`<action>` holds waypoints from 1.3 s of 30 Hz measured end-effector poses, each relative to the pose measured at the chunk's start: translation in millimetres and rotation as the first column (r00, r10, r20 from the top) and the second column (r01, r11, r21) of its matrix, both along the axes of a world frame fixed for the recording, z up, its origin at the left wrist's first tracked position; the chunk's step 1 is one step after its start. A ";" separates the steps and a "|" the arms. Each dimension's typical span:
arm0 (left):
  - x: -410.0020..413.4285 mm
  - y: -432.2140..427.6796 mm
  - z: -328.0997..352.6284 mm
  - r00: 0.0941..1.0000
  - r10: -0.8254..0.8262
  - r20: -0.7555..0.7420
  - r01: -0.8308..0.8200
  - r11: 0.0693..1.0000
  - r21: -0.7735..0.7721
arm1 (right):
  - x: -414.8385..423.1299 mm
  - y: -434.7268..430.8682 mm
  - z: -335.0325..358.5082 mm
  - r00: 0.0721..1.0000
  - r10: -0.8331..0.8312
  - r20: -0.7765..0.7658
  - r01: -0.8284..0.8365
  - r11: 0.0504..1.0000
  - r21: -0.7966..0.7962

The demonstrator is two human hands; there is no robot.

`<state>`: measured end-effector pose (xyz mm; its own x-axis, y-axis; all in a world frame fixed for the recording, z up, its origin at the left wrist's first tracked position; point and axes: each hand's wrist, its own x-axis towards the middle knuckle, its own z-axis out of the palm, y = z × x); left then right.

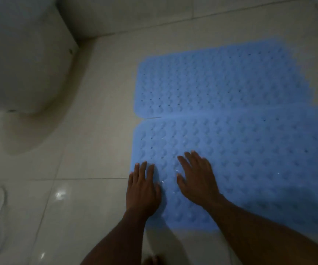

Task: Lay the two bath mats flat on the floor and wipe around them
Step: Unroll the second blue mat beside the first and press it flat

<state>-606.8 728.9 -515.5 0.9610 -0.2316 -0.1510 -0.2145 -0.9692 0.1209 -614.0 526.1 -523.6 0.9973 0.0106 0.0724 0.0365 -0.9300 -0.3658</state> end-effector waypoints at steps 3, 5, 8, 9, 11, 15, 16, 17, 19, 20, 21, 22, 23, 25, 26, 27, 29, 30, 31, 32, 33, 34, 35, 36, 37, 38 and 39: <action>5.0 25.7 -11.9 0.994 -0.112 -0.004 0.112 0.993 -0.026 | 5.0 13.6 -12.6 0.985 0.171 -0.031 -0.172 0.985 -0.030; 4.0 38.8 -20.9 0.987 -0.162 -0.004 0.162 0.986 -0.047 | 7.2 16.7 -18.0 0.973 0.224 -0.056 -0.227 0.973 -0.045; 1.0 43.0 -29.7 0.987 -0.161 0.007 0.161 0.982 -0.097 | 4.5 19.0 -21.8 0.974 0.222 -0.033 -0.224 0.973 -0.062; 0.5 42.1 -31.7 0.989 -0.145 0.013 0.145 0.983 -0.110 | 4.3 19.7 -21.3 0.976 0.215 -0.032 -0.217 0.974 -0.069; -0.2 41.0 -34.8 0.993 -0.119 0.026 0.121 0.986 -0.116 | 6.0 20.8 -20.8 0.977 0.205 -0.055 -0.209 0.973 -0.093; -1.4 42.0 -38.2 0.991 -0.118 0.061 0.126 0.981 -0.148 | 9.9 22.3 -19.5 0.977 0.195 -0.086 -0.205 0.971 -0.123; -1.2 42.0 -38.3 0.990 -0.120 0.068 0.129 0.980 -0.153 | 10.2 22.0 -19.6 0.977 0.198 -0.080 -0.207 0.970 -0.130; -1.1 41.8 -38.7 0.990 -0.121 0.068 0.131 0.979 -0.154 | 10.2 22.0 -19.7 0.977 0.202 -0.074 -0.210 0.968 -0.138; -0.9 40.7 -39.5 0.991 -0.123 0.058 0.131 0.981 -0.146 | 10.1 23.4 -21.8 0.977 0.204 -0.064 -0.212 0.966 -0.151; -0.3 40.2 -40.1 0.991 -0.125 0.052 0.131 0.982 -0.138 | 10.3 24.2 -23.0 0.978 0.200 -0.060 -0.207 0.966 -0.157; 0.1 40.4 -40.3 0.991 -0.128 0.043 0.133 0.982 -0.131 | 11.0 24.7 -23.9 0.979 0.193 -0.059 -0.200 0.966 -0.164; 0.9 40.8 -40.8 0.991 -0.133 0.027 0.135 0.983 -0.125 | 11.4 24.9 -24.7 0.981 0.186 -0.058 -0.194 0.966 -0.171; 1.5 41.9 -41.1 0.990 -0.139 0.007 0.139 0.983 -0.122 | 10.6 25.5 -25.5 0.981 0.185 -0.061 -0.193 0.965 -0.178; 1.8 42.8 -40.5 0.988 -0.148 -0.049 0.141 0.983 -0.121 | 6.4 29.3 -25.0 0.978 0.187 -0.091 -0.202 0.962 -0.185; 2.4 41.8 -38.9 0.986 -0.144 -0.084 0.133 0.983 -0.125 | 4.9 31.9 -25.7 0.976 0.183 -0.116 -0.203 0.961 -0.186; 3.5 40.5 -35.5 0.983 -0.132 -0.127 0.115 0.985 -0.129 | 4.5 34.7 -23.5 0.974 0.174 -0.147 -0.200 0.963 -0.181; 10.0 38.7 -22.7 0.965 -0.115 -0.235 0.089 0.989 -0.117 | 9.3 37.2 -11.5 0.960 0.148 -0.238 -0.187 0.971 -0.149; 16.1 38.5 -14.6 0.948 -0.119 -0.295 0.095 0.991 -0.097 | 16.6 35.1 -1.8 0.938 0.149 -0.314 -0.201 0.969 -0.140; 22.0 40.0 -6.4 0.927 -0.128 -0.354 0.110 0.991 -0.070 | 24.2 31.2 9.9 0.897 0.164 -0.411 -0.240 0.961 -0.139; 28.2 41.0 2.8 0.910 -0.134 -0.393 0.130 0.991 -0.036 | 31.8 26.3 24.6 0.859 0.174 -0.482 -0.272 0.952 -0.140; 35.6 41.3 14.4 0.904 -0.127 -0.408 0.141 0.990 0.004 | 40.6 19.9 41.4 0.843 0.171 -0.510 -0.276 0.952 -0.136; 44.1 39.7 27.7 0.904 -0.106 -0.415 0.135 0.990 0.043 | 50.6 12.4 59.9 0.839 0.160 -0.521 -0.262 0.956 -0.128; 54.2 35.4 44.0 0.903 -0.073 -0.423 0.117 0.990 0.079 | 61.0 4.1 79.6 0.841 0.148 -0.521 -0.251 0.959 -0.134; 67.6 28.3 63.2 0.901 -0.049 -0.430 0.105 0.989 0.107 | 72.9 -4.8 99.4 0.843 0.134 -0.521 -0.248 0.956 -0.156; 83.4 18.8 85.6 0.905 -0.048 -0.423 0.110 0.986 0.125 | 85.8 -14.4 121.6 0.849 0.116 -0.515 -0.243 0.952 -0.186; 100.9 7.1 112.3 0.916 -0.068 -0.396 0.129 0.983 0.130 | 99.0 -24.7 145.1 0.860 0.097 -0.501 -0.232 0.949 -0.214; 119.3 -5.6 141.8 0.930 -0.095 -0.354 0.148 0.981 0.125 | 113.4 -35.2 171.0 0.876 0.082 -0.475 -0.216 0.948 -0.235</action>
<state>-487.5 723.3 -373.7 0.8094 -0.2931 -0.5089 -0.3022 -0.9509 0.0670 -500.7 490.9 -352.6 0.9030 0.1137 -0.4144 0.0749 -0.9912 -0.1089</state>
